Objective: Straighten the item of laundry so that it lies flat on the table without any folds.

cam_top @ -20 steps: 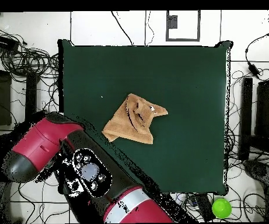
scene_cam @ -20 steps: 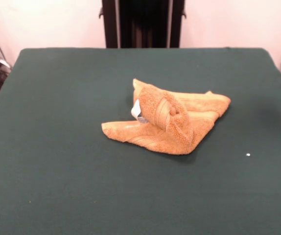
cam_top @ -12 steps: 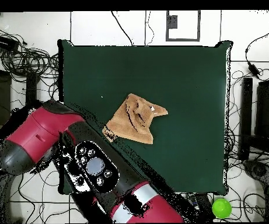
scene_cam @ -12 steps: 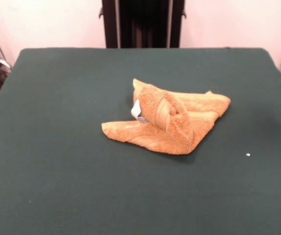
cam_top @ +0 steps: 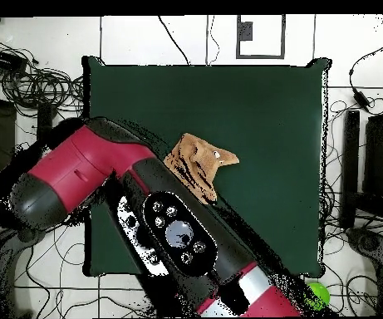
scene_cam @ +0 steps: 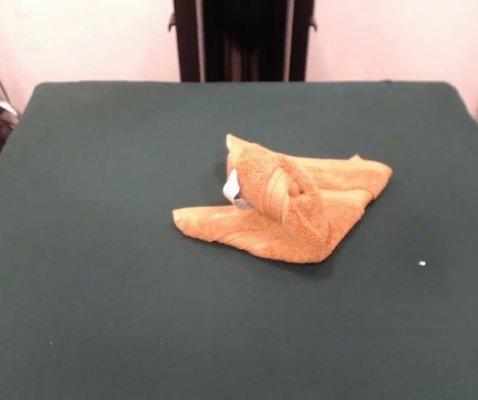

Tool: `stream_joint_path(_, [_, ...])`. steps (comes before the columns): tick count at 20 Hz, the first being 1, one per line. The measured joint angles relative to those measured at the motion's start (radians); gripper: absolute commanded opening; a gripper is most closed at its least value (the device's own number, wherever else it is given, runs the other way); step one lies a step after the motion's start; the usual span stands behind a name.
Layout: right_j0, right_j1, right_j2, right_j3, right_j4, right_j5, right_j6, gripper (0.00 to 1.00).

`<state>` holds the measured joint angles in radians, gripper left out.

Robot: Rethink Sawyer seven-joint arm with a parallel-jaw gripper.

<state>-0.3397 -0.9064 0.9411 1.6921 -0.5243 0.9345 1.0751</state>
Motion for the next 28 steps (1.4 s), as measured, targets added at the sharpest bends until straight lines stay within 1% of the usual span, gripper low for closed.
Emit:
stream_joint_path(10, [-0.024, 0.035, 0.001, -0.048, -0.024, 0.000, -0.017, 1.00])
stream_joint_path(21, [-0.024, 0.143, 0.011, -0.101, -0.039, 0.000, -0.018, 1.00])
stream_joint_path(28, [-0.024, 0.184, 0.014, -0.128, -0.063, 0.000, -0.021, 1.00])
